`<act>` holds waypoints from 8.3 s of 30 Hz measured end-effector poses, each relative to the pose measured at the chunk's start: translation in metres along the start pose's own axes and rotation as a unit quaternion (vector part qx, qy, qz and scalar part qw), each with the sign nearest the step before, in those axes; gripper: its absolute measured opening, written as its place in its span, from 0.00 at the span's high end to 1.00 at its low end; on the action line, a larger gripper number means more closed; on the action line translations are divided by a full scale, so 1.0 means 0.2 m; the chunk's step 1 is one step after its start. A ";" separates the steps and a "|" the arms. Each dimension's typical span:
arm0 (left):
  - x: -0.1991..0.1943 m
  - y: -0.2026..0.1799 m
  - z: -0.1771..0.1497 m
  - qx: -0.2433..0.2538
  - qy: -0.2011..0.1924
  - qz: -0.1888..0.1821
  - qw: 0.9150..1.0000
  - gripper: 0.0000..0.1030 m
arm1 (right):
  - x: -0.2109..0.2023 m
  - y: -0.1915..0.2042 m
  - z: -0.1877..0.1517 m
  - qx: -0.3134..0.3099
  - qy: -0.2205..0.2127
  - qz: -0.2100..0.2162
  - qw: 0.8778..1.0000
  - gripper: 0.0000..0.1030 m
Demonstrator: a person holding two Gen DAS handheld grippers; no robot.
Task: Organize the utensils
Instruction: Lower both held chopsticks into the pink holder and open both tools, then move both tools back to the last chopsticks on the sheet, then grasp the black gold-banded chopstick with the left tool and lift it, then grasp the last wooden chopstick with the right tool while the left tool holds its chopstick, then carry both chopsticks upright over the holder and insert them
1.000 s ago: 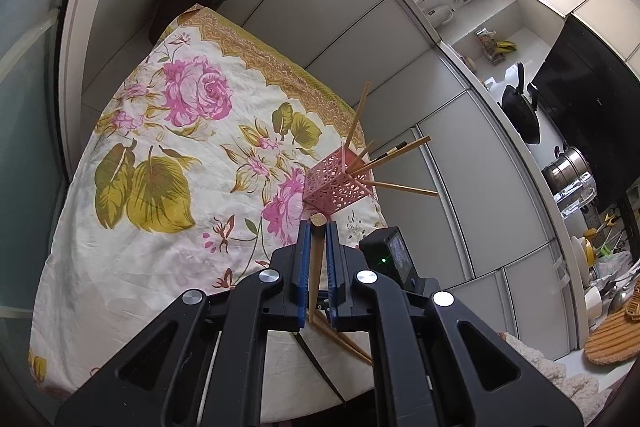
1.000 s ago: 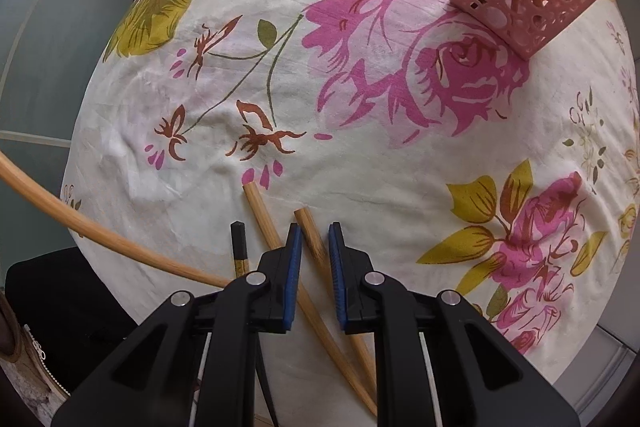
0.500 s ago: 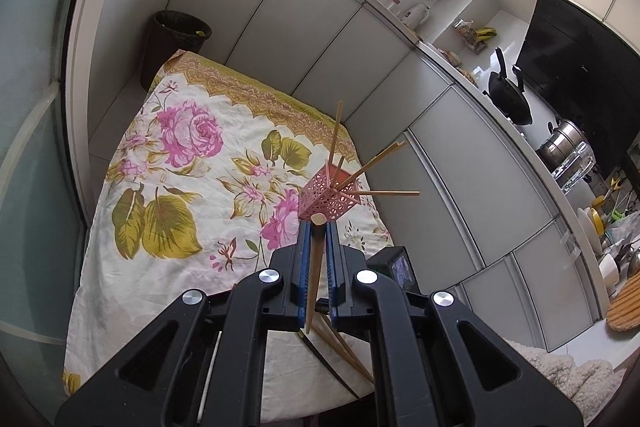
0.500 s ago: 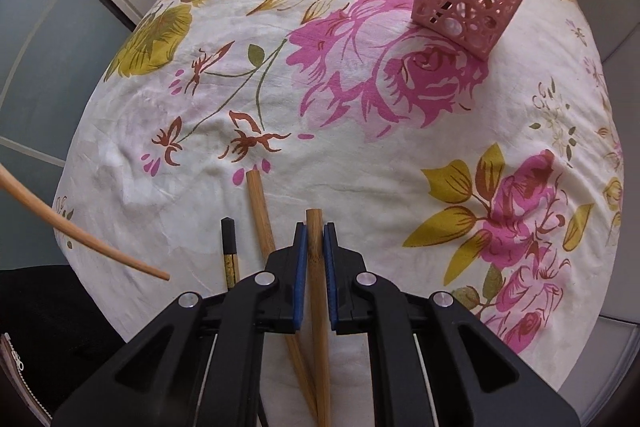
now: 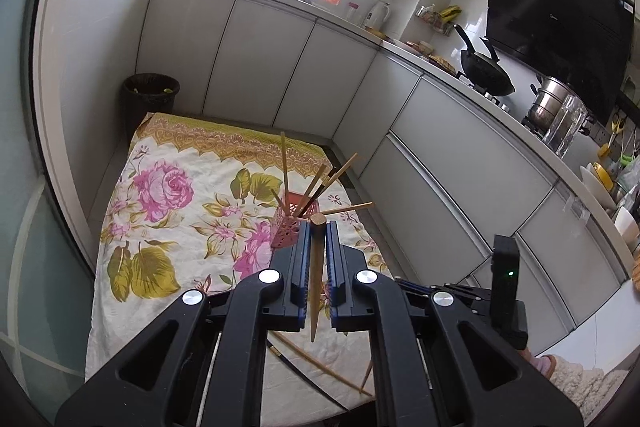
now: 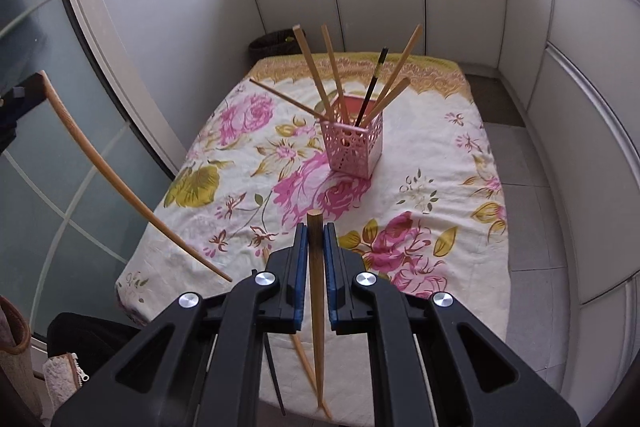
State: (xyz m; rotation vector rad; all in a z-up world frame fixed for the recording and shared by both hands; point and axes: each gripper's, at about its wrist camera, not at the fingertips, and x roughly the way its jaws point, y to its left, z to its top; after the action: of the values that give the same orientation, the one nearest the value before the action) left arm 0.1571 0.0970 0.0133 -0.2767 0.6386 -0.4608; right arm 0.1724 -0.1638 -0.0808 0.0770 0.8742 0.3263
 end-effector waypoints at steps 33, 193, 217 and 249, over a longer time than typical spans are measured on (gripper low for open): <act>0.63 -0.45 0.93 0.082 -0.086 0.043 0.992 0.94 | -0.73 -0.19 1.00 0.028 -0.220 -0.021 0.975 0.92; 0.44 0.79 -0.45 -0.211 0.140 0.065 0.965 0.94 | 0.97 0.34 -0.14 -0.110 0.184 -0.034 0.976 0.92; 0.12 -0.08 -0.13 0.015 0.025 0.052 0.998 0.94 | -0.44 0.08 0.13 0.025 -0.131 -0.045 0.990 0.92; 0.91 -0.33 0.68 0.094 0.002 0.056 0.994 0.94 | -0.66 -0.15 1.07 0.055 -0.268 -0.027 0.961 0.92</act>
State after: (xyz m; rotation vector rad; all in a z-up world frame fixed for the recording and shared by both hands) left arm 0.3504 -0.0357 0.0511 -0.0609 0.6068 -0.4101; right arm 0.2652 -0.2189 0.1484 0.2329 0.3537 0.1897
